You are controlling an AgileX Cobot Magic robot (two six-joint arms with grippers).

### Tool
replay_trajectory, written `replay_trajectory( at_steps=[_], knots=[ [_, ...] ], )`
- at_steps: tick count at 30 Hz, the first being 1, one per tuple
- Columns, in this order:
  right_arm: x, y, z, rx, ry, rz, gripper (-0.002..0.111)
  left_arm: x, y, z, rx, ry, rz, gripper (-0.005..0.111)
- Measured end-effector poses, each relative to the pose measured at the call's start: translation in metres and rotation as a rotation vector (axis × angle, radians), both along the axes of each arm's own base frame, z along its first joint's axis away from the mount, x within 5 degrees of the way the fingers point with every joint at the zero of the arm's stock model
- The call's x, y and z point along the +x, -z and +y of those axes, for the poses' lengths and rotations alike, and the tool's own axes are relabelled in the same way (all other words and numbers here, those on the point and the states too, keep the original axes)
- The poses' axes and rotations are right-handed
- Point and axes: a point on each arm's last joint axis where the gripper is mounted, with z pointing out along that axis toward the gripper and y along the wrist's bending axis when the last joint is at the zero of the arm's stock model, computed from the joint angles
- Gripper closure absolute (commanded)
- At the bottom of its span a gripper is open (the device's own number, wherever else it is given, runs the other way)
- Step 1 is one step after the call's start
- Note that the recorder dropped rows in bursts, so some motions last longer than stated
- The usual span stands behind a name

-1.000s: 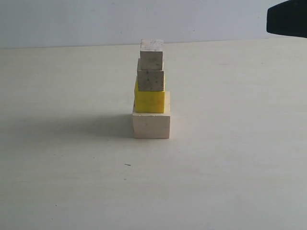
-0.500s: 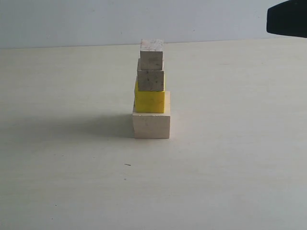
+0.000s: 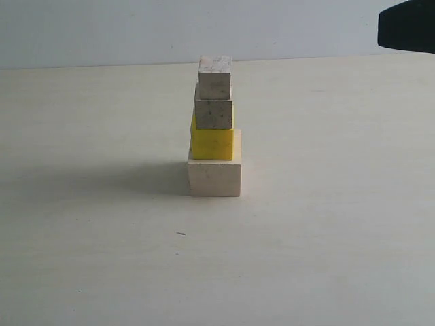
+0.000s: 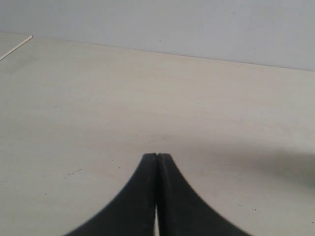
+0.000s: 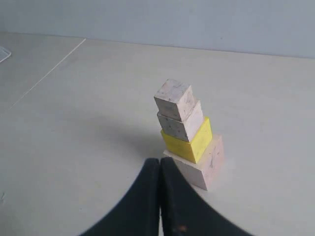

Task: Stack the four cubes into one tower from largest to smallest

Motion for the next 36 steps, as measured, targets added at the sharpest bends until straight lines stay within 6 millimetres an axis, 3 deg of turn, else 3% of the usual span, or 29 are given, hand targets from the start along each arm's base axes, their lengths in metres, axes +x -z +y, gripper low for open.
replay_trajectory(
  at_steps=[17,21,25,31,34,36],
  knots=[
    [0.001,0.0,-0.001,0.0,0.006,0.0,0.108,0.0,0.0,0.0,0.0,0.0,0.0,0.107],
    [0.005,-0.003,-0.015,0.034,0.109,-0.001,0.108,0.0,0.0,0.0,0.0,0.0,0.0,0.107],
    [0.004,-0.005,-0.046,0.052,0.3,-0.045,0.108,0.0,0.0,0.0,0.0,0.0,0.0,0.107],
    [-0.031,0.009,-0.086,-0.072,0.526,-0.213,0.108,0.0,0.0,0.0,0.0,0.0,0.0,0.107],
    [-0.054,0.029,-0.095,-0.149,0.599,-0.279,0.108,0.0,0.0,0.0,0.0,0.0,0.0,0.107],
    [-0.071,0.055,-0.097,-0.157,0.617,-0.344,0.108,0.0,0.0,0.0,0.0,0.0,0.0,0.107]
  ],
)
